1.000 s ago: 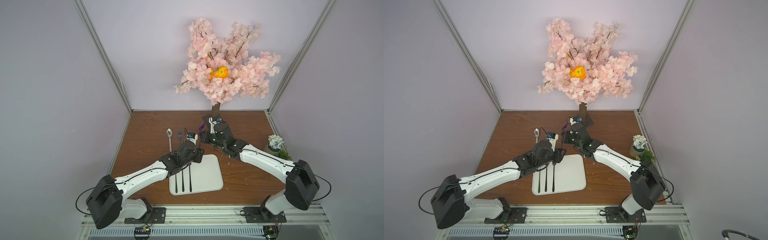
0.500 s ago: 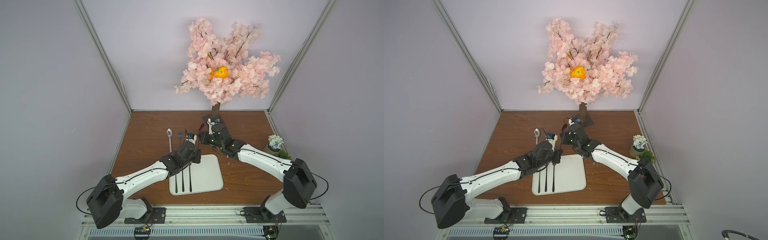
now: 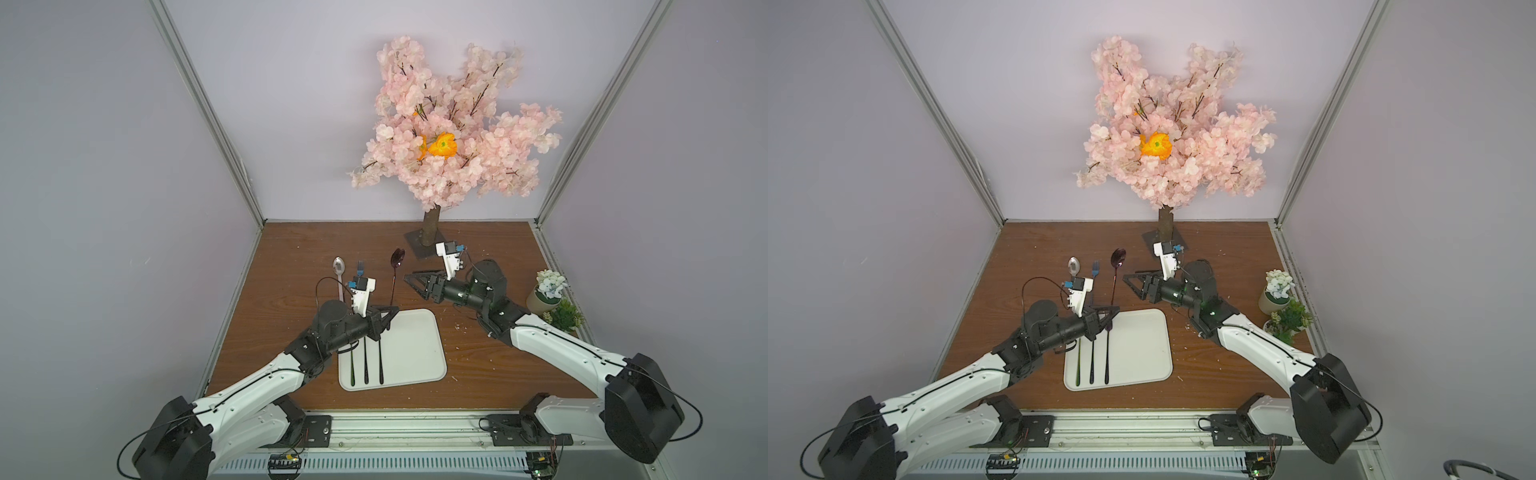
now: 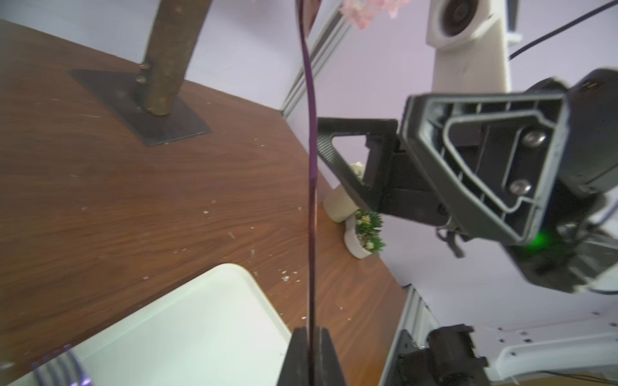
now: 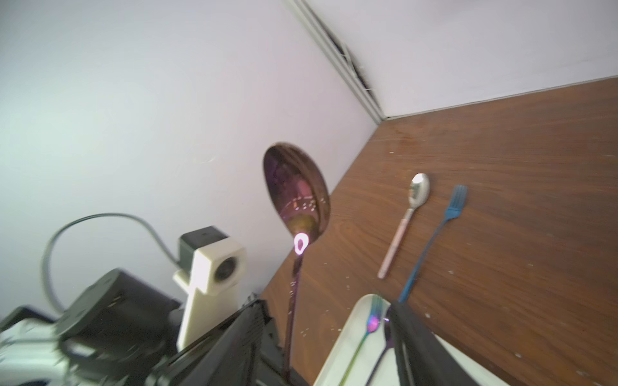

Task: Set the spoon and fork side by side
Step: Pick up the spoon from the center of the board.

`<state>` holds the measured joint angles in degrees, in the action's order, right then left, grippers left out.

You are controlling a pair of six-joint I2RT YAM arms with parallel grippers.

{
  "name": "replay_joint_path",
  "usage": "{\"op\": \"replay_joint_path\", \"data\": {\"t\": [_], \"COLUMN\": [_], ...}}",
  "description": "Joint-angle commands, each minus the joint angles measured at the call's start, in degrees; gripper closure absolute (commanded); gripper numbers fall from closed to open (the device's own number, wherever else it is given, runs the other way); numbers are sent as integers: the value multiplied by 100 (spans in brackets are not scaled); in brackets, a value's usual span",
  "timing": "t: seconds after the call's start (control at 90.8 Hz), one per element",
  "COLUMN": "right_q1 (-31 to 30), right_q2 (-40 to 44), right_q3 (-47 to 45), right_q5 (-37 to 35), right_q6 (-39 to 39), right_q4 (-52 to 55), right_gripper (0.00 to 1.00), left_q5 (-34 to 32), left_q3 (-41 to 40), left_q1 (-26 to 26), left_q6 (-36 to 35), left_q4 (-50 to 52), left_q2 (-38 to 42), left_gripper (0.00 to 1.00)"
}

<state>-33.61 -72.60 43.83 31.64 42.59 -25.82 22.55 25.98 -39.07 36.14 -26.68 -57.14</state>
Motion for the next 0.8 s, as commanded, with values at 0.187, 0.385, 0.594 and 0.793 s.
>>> {"op": "replay_joint_path", "data": {"t": [0.187, 0.385, 0.594, 0.793], "right_q1": [-264, -403, -637, -688], "right_q2": [66, -110, -463, -548], "right_q3": [108, 555, 1046, 1259], "right_q5": [277, -549, -897, -1112], "right_q6": [-34, -230, -164, -165], "right_q4": [-553, 670, 1117, 1452], "right_gripper": [42, 47, 61, 79], "left_q5": [723, 509, 410, 350], "left_q3": [-154, -91, -17, 6], "left_q1": [75, 75, 75, 75], "left_q6": [775, 593, 374, 222], "left_q4": [-1474, -1152, -825, -664], "left_q2": [-209, -141, -152, -61], "left_gripper": [100, 100, 100, 100]}}
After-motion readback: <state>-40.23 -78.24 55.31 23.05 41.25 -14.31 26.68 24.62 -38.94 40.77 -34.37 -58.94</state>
